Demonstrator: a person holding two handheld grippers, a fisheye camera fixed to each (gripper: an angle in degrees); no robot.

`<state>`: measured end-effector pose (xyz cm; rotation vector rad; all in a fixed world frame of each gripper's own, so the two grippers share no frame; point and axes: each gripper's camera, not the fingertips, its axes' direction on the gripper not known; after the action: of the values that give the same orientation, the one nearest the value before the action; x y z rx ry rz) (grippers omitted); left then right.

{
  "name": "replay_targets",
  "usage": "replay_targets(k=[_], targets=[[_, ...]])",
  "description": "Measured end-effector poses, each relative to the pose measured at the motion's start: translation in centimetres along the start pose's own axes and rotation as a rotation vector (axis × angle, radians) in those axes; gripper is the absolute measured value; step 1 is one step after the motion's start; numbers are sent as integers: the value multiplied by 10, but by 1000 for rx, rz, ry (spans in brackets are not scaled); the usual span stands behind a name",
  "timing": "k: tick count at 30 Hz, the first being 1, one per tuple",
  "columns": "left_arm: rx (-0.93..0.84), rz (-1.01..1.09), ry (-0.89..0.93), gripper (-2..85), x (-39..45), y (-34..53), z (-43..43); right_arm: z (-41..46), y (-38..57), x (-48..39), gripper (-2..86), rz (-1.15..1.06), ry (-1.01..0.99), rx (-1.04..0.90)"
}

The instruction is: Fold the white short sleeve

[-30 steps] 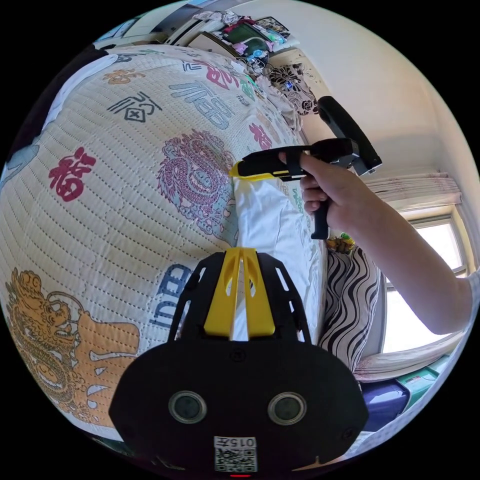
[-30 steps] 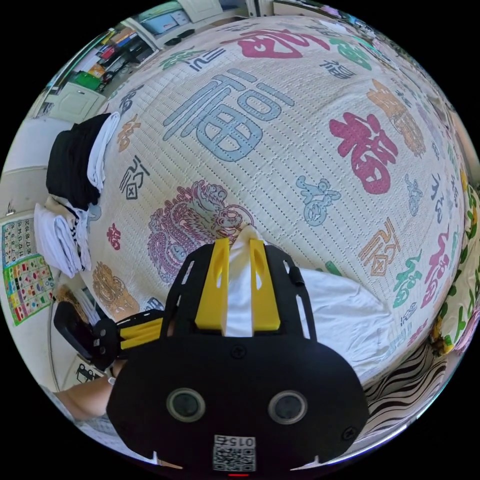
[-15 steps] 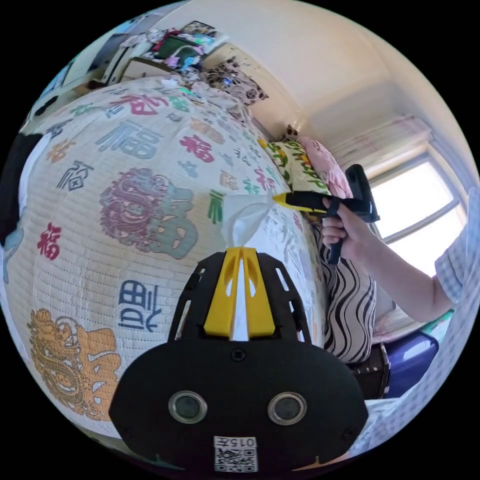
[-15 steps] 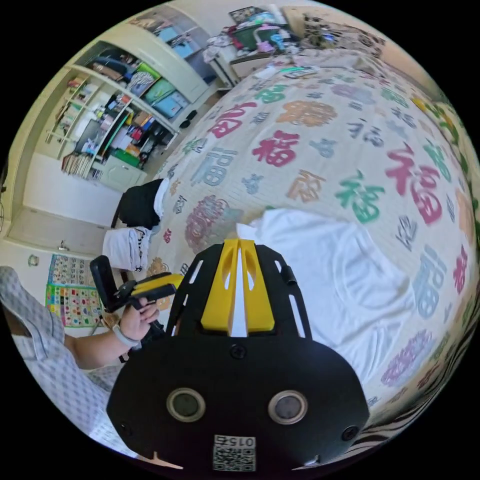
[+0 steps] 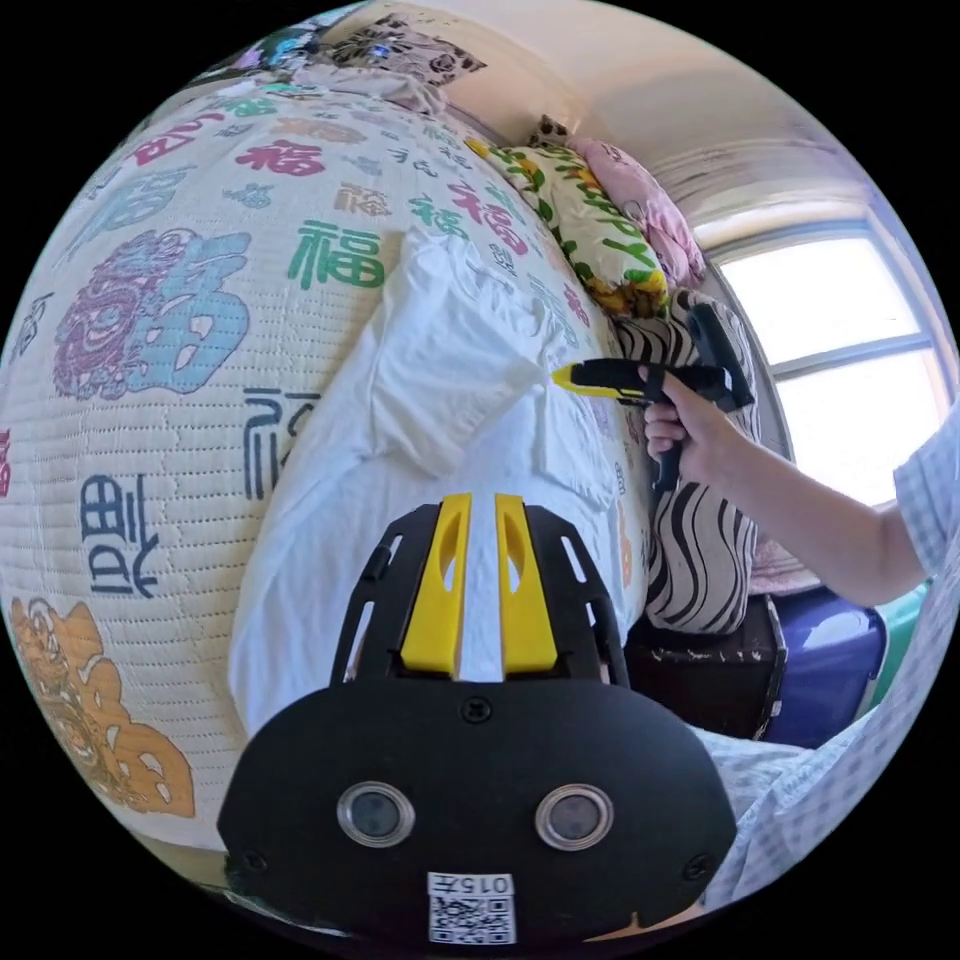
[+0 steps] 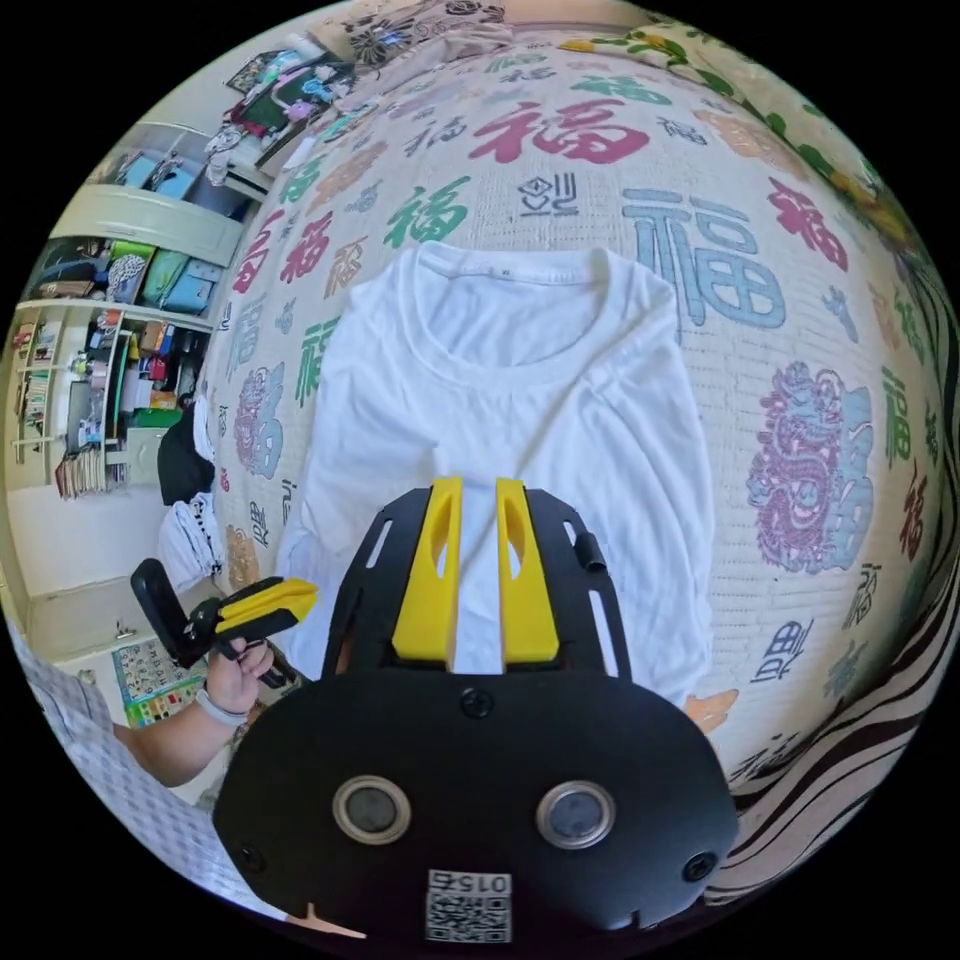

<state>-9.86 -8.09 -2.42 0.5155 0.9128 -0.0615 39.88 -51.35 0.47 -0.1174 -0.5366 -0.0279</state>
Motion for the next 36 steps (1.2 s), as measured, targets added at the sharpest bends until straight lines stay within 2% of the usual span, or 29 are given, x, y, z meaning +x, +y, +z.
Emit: replay_targets(k=[4, 7, 11, 15, 20, 23, 25, 27, 30, 36], targets=[[82, 7, -36, 50, 10, -30, 13, -13, -15, -20, 60, -189, 68, 24], [21, 104, -101, 51, 28, -53, 43, -6, -26, -30, 52, -255, 120, -32], [-109, 138, -186, 17, 37, -65, 86, -1, -27, -27, 25, -274, 106, -138], [-58, 116, -174, -5, 42, -68, 84, -26, -21, -24, 0, -302, 98, -80], [-111, 114, -182, -5, 47, -80, 110, -42, -13, -20, 2, -343, 164, -97], [-10, 165, -176, 7, 62, -91, 107, -50, -14, -11, 25, -270, 188, -109], [23, 191, -236, 27, 74, -101, 109, -62, -15, -8, 38, -253, 185, -79], [-9, 197, -240, 41, 76, -111, 122, -72, -18, -6, 46, -257, 157, -58], [-75, 175, -211, 14, 70, -125, 148, -75, -23, -5, 47, -286, 146, -124], [-151, 202, -244, -7, 79, -142, 175, -89, -21, 3, -6, -313, 182, -151]])
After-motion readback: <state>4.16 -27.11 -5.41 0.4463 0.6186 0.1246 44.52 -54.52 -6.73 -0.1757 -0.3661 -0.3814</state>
